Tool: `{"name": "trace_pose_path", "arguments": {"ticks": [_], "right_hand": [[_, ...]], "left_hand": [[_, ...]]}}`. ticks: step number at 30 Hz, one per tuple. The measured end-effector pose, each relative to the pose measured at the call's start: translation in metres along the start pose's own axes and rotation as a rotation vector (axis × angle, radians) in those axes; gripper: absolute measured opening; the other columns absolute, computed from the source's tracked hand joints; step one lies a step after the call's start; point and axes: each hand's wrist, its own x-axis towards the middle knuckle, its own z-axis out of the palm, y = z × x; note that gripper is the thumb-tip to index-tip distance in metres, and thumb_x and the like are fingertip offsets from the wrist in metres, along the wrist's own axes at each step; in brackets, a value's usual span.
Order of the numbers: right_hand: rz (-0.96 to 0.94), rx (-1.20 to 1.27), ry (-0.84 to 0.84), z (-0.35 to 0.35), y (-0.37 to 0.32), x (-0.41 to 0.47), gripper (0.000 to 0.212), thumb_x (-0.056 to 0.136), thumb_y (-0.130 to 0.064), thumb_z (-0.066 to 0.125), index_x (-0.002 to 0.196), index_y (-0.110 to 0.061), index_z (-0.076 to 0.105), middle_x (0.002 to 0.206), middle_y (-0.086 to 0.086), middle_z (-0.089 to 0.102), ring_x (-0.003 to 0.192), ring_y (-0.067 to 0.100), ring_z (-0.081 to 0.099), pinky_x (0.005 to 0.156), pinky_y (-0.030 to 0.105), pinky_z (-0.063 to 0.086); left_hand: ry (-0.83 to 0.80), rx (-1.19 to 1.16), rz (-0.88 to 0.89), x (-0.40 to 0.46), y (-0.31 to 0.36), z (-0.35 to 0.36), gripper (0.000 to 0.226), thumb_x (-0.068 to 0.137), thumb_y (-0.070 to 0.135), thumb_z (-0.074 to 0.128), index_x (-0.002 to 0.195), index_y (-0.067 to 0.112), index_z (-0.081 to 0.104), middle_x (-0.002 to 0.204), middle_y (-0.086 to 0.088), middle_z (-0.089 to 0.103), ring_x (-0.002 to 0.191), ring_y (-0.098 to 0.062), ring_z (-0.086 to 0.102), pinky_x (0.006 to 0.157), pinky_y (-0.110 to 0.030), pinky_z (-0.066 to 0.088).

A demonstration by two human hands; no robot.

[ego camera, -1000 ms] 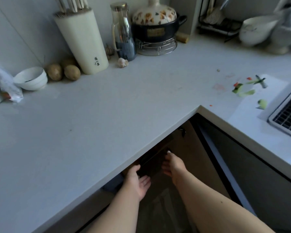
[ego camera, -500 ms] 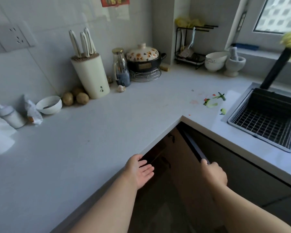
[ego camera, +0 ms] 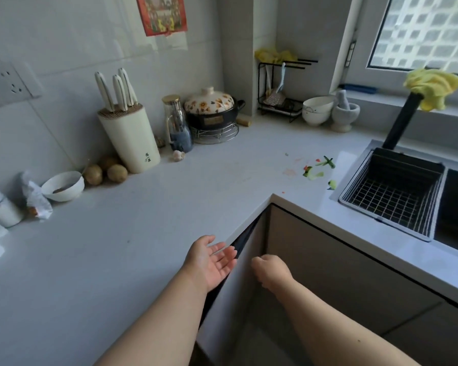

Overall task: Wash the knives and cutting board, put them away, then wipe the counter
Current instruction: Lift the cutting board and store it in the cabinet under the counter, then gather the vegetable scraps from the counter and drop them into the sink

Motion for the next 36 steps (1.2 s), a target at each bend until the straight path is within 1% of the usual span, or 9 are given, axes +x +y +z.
{"name": "trace_pose_path", "arguments": {"ticks": [2, 5, 9, 14, 20, 21, 24, 29, 36], "right_hand": [[-0.081, 0.006, 0.084, -0.023, -0.013, -0.003, 0.020, 0.083, -0.027, 0.048, 0.075, -0.016, 0.063, 0.072, 0.001, 0.064, 0.069, 0.021, 0.061, 0.068, 0.038, 0.055], [-0.156, -0.024, 0.195, -0.063, -0.024, 0.007, 0.014, 0.088, -0.025, 0.054, 0.091, -0.020, 0.067, 0.085, -0.004, 0.067, 0.082, 0.014, 0.063, 0.067, 0.027, 0.048], [-0.201, -0.067, 0.336, -0.128, -0.027, 0.042, 0.015, 0.089, -0.023, 0.057, 0.099, -0.020, 0.068, 0.090, -0.005, 0.066, 0.083, 0.011, 0.060, 0.069, 0.024, 0.044], [-0.180, -0.230, 0.480, -0.218, -0.025, 0.104, 0.024, 0.088, -0.022, 0.059, 0.110, -0.018, 0.064, 0.104, 0.000, 0.068, 0.089, 0.018, 0.062, 0.068, 0.025, 0.042], [-0.195, -0.589, 0.375, -0.277, -0.030, 0.184, 0.046, 0.081, -0.029, 0.069, 0.124, -0.018, 0.055, 0.118, 0.004, 0.057, 0.108, 0.024, 0.054, 0.083, 0.031, 0.045], [-0.197, -0.641, 0.329, -0.281, -0.030, 0.195, 0.044, 0.081, -0.027, 0.068, 0.122, -0.019, 0.055, 0.118, 0.004, 0.056, 0.108, 0.024, 0.054, 0.083, 0.032, 0.046], [-0.211, -0.734, 0.222, -0.287, -0.032, 0.222, 0.031, 0.084, -0.013, 0.054, 0.115, -0.016, 0.059, 0.112, 0.007, 0.056, 0.099, 0.027, 0.058, 0.076, 0.030, 0.046], [-0.243, -0.768, 0.175, -0.300, -0.039, 0.248, 0.024, 0.084, -0.009, 0.054, 0.107, -0.010, 0.059, 0.105, 0.009, 0.057, 0.091, 0.028, 0.059, 0.072, 0.033, 0.047], [-0.158, -0.480, 0.287, -0.331, -0.055, 0.284, 0.017, 0.079, -0.011, 0.058, 0.094, -0.015, 0.065, 0.091, 0.005, 0.066, 0.079, 0.022, 0.058, 0.065, 0.028, 0.047]], "left_hand": [[-0.015, 0.031, -0.009, 0.008, 0.001, 0.015, 0.037, 0.094, 0.030, 0.045, 0.115, 0.001, 0.056, 0.098, -0.018, 0.065, 0.085, -0.028, 0.064, 0.076, -0.038, 0.052], [-0.053, 0.085, -0.019, 0.022, 0.002, 0.045, 0.036, 0.094, 0.030, 0.045, 0.114, 0.002, 0.057, 0.101, -0.018, 0.065, 0.087, -0.028, 0.064, 0.074, -0.037, 0.053], [-0.102, 0.180, 0.008, 0.049, 0.009, 0.097, 0.026, 0.094, 0.024, 0.047, 0.104, 0.003, 0.058, 0.093, -0.016, 0.064, 0.080, -0.025, 0.063, 0.075, -0.037, 0.052], [-0.079, 0.500, 0.224, 0.103, 0.020, 0.178, 0.010, 0.088, 0.009, 0.059, 0.097, 0.004, 0.061, 0.079, -0.011, 0.065, 0.068, -0.019, 0.064, 0.059, -0.030, 0.053], [0.035, 1.222, 0.564, 0.175, 0.022, 0.269, 0.005, 0.086, 0.015, 0.061, 0.082, 0.018, 0.062, 0.082, -0.001, 0.065, 0.074, -0.019, 0.061, 0.069, -0.028, 0.052], [0.051, 1.339, 0.607, 0.186, 0.021, 0.281, 0.003, 0.085, 0.018, 0.061, 0.087, 0.018, 0.063, 0.089, -0.001, 0.065, 0.078, -0.019, 0.060, 0.070, -0.025, 0.049], [0.102, 1.572, 0.675, 0.220, 0.017, 0.311, 0.034, 0.081, 0.030, 0.066, 0.112, 0.016, 0.061, 0.112, -0.005, 0.060, 0.100, -0.023, 0.060, 0.083, -0.027, 0.049], [0.179, 1.862, 0.676, 0.246, 0.012, 0.347, 0.044, 0.078, 0.044, 0.066, 0.109, 0.013, 0.060, 0.113, -0.010, 0.060, 0.106, -0.031, 0.058, 0.086, -0.034, 0.049], [0.155, 2.066, 0.679, 0.250, 0.015, 0.367, 0.019, 0.086, 0.020, 0.056, 0.101, 0.010, 0.062, 0.110, -0.010, 0.063, 0.104, -0.032, 0.060, 0.075, -0.030, 0.046]]}}
